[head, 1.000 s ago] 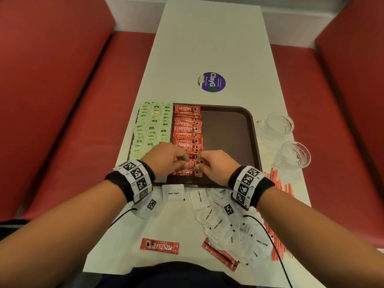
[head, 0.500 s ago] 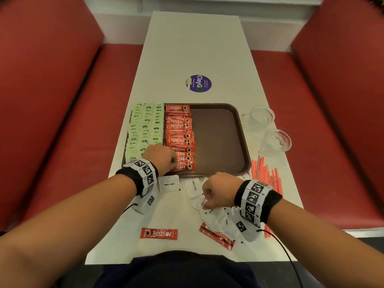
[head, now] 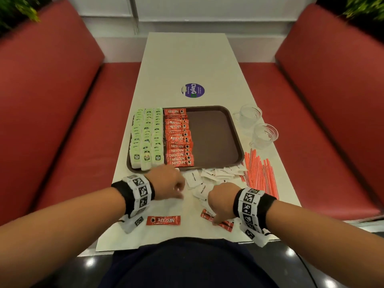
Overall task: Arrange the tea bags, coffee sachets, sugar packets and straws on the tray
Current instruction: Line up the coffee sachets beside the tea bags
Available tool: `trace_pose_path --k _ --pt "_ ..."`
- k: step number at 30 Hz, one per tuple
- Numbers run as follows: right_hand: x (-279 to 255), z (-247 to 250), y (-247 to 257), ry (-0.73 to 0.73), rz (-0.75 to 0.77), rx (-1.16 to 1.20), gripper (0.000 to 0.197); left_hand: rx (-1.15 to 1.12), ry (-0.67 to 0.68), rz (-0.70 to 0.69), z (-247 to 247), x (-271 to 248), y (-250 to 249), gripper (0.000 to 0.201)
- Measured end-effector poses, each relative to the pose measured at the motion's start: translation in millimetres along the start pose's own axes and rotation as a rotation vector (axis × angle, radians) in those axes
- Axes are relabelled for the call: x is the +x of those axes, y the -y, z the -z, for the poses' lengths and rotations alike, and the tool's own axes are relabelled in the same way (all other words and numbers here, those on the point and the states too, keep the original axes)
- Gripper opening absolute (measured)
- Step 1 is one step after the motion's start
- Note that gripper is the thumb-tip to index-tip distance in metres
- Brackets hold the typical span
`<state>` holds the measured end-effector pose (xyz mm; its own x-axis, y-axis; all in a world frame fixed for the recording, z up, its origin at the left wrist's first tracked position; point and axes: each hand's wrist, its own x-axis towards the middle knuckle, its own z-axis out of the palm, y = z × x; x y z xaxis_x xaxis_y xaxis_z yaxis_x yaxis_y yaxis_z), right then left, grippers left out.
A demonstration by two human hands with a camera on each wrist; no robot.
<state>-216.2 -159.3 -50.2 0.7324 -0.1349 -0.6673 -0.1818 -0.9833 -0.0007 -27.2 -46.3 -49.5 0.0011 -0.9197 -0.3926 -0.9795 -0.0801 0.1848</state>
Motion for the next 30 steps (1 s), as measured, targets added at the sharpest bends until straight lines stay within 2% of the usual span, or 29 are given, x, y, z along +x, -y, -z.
trace_pose_path --k 5,7,14,19,22,27,30 --pt "-7 -1 10 -0.016 -0.001 -0.119 0.05 0.117 0.235 -0.074 -30 -24 -8 0.04" --pt "-7 -2 13 -0.024 -0.002 -0.126 0.049 0.157 0.259 -0.067 -35 -27 -8 0.042" --pt "-3 1 20 0.048 0.025 -0.1 0.039 0.154 0.285 -0.046 -38 -27 -7 0.03" --pt "6 -2 17 0.025 0.053 0.058 0.025 0.02 0.233 -0.008 -28 -25 -1 0.025" --pt "8 7 12 -0.083 0.089 0.21 0.021 -0.071 0.161 -0.009 -13 -20 7 0.025" --pt "24 30 -9 -0.261 0.057 0.433 0.01 -0.127 -0.006 0.008 10 -10 22 0.024" --pt "36 41 -24 -0.371 0.062 0.649 0.013 -0.186 -0.072 0.02 21 -3 27 0.022"
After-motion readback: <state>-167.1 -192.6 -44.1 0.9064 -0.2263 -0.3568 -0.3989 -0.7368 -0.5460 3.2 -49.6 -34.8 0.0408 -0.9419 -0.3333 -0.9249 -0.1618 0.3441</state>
